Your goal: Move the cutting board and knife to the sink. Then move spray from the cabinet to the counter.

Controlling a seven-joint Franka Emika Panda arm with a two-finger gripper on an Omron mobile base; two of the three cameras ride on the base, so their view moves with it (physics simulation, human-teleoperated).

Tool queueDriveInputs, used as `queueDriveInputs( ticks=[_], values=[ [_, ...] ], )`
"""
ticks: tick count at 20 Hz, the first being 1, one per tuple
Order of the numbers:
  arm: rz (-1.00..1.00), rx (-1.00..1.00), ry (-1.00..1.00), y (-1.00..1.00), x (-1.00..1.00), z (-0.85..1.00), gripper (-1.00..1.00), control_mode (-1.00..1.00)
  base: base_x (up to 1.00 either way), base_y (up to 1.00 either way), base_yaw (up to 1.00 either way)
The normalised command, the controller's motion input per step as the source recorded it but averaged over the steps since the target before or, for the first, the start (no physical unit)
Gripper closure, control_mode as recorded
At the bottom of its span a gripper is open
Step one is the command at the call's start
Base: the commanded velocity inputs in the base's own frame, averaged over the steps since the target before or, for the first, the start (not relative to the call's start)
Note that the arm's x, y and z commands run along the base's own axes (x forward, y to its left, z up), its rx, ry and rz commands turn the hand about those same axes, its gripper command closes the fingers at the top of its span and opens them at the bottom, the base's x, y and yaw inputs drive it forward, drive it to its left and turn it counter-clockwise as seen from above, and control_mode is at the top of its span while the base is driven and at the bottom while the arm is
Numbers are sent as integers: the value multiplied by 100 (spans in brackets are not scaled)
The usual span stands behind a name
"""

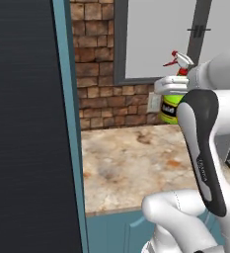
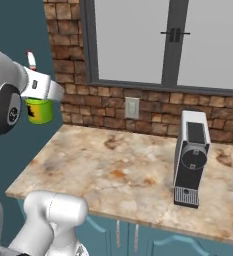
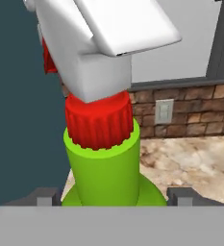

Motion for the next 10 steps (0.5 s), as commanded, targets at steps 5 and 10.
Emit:
queueDriveInputs(
  ticks=[5,10],
  values=[
    [23,-1,21,7,23,-25,100,-100,0,0,0],
    [39,0,2,2,16,-74,100,-100,0,0,0]
  ],
)
